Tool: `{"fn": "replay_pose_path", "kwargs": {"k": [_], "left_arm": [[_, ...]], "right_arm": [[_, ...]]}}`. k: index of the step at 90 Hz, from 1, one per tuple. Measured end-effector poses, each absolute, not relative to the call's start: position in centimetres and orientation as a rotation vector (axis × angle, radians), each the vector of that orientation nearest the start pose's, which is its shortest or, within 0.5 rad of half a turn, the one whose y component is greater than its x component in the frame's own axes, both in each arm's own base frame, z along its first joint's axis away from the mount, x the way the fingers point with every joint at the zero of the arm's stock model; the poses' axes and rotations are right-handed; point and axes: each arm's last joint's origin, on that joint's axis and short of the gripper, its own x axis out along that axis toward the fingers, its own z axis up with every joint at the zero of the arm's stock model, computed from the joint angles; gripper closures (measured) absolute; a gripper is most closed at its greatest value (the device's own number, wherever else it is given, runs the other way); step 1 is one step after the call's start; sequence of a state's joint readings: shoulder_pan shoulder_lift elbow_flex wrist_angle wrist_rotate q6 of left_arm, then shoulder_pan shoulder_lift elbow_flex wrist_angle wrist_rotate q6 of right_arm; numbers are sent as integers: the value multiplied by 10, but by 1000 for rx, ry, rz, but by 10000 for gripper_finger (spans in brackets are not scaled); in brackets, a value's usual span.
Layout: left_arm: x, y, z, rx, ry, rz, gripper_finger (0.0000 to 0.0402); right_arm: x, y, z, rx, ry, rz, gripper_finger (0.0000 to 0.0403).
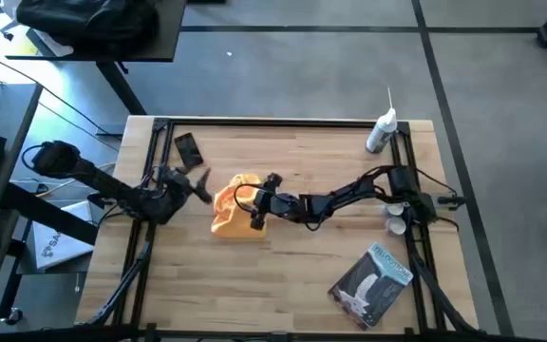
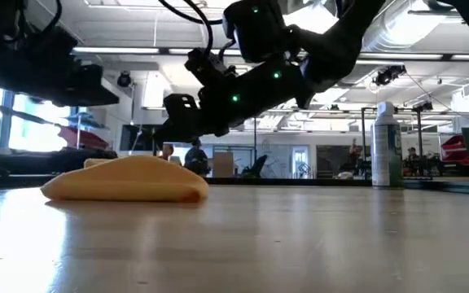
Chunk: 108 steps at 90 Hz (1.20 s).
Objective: Apply microfiber cloth
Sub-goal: Spray the pink cellphone with the spray bottle
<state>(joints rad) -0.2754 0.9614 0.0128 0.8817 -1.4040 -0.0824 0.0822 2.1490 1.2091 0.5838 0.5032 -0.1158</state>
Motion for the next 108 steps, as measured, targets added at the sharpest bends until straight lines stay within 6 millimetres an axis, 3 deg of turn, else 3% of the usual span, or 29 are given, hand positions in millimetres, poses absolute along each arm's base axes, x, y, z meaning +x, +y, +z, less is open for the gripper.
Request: {"fn": "replay_pose_path", "kwargs": {"k": [15,39,65,81,108], "left_arm": [[138,7,142,-129,-16,1135,201],[146,42,136,-254,180,1192,204],[148,74,158,-419,436,1255,204],[137,87,157,-556,521,1300,204],[128,105,154,-623,551,1328,204]], "right_arm": [[439,35,146,-272,388,-366,132],[428,51,165,-282,442,-370,132],[424,56,159,-178,498,-351,132],[423,58,157,-118,514,-290,132],[423,59,157,-112,519,-253,132]]}}
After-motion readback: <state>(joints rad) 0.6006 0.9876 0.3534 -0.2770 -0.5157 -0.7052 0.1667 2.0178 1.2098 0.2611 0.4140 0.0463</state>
